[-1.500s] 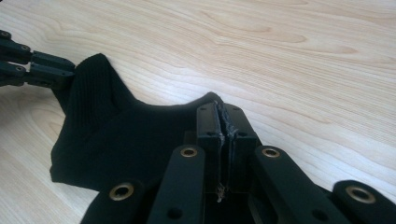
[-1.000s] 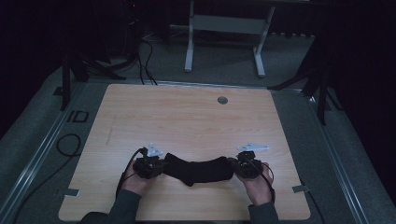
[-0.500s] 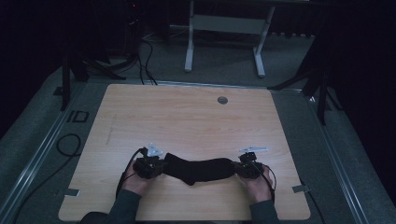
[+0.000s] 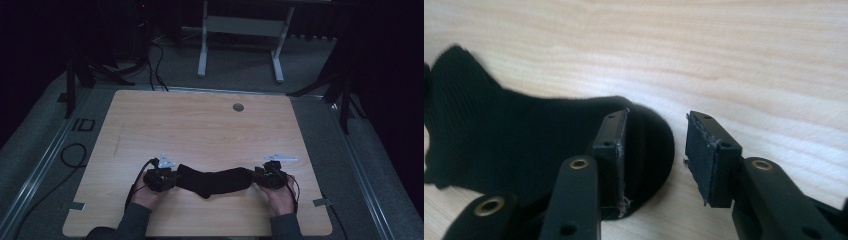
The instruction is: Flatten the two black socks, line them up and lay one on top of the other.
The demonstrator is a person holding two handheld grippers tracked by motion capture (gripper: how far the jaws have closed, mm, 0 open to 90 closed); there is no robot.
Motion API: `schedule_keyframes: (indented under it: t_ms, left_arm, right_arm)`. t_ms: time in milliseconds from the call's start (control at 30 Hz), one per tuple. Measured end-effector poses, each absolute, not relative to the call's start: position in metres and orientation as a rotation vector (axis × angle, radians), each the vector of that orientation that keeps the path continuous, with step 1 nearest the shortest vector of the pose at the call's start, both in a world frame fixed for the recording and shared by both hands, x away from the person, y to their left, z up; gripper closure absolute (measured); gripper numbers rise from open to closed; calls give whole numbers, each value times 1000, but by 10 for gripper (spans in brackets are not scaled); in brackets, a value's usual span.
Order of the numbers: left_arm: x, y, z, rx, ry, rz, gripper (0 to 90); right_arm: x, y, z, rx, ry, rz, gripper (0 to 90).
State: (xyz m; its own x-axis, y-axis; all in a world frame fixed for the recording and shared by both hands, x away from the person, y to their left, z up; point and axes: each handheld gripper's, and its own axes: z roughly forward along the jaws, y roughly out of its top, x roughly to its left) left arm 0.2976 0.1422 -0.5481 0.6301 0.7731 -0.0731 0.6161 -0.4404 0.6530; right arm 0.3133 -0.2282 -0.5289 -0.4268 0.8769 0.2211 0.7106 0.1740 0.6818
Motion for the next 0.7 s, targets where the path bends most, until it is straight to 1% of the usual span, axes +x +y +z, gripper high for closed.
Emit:
schedule_keyframes:
  t_ms: [167, 400, 533, 600, 633, 667, 700]
  left_arm:
    - [298, 142, -548, 2197, 1082, 308, 746]
    - [297, 142, -548, 2194, 1079, 310, 740]
    - [297, 142, -546, 2183, 1058, 296, 696]
    - [295, 142, -544, 2157, 1031, 280, 645]
    - [295, 144, -541, 2114, 1011, 262, 605]
    - [295, 144, -541, 2114, 1011, 262, 596]
    - [294, 146, -537, 2080, 995, 269, 579]
  right_arm:
    - [313, -235, -524, 1543, 2188, 1131, 556]
    - [313, -243, -521, 1543, 2172, 1151, 554]
    - [313, -245, -520, 1546, 2171, 1150, 551]
    - [313, -245, -520, 1548, 2175, 1147, 546]
    - [314, -245, -521, 1548, 2180, 1143, 543]
    - [314, -245, -521, 1548, 2180, 1143, 543]
    - [314, -245, -521, 1546, 2186, 1142, 539]
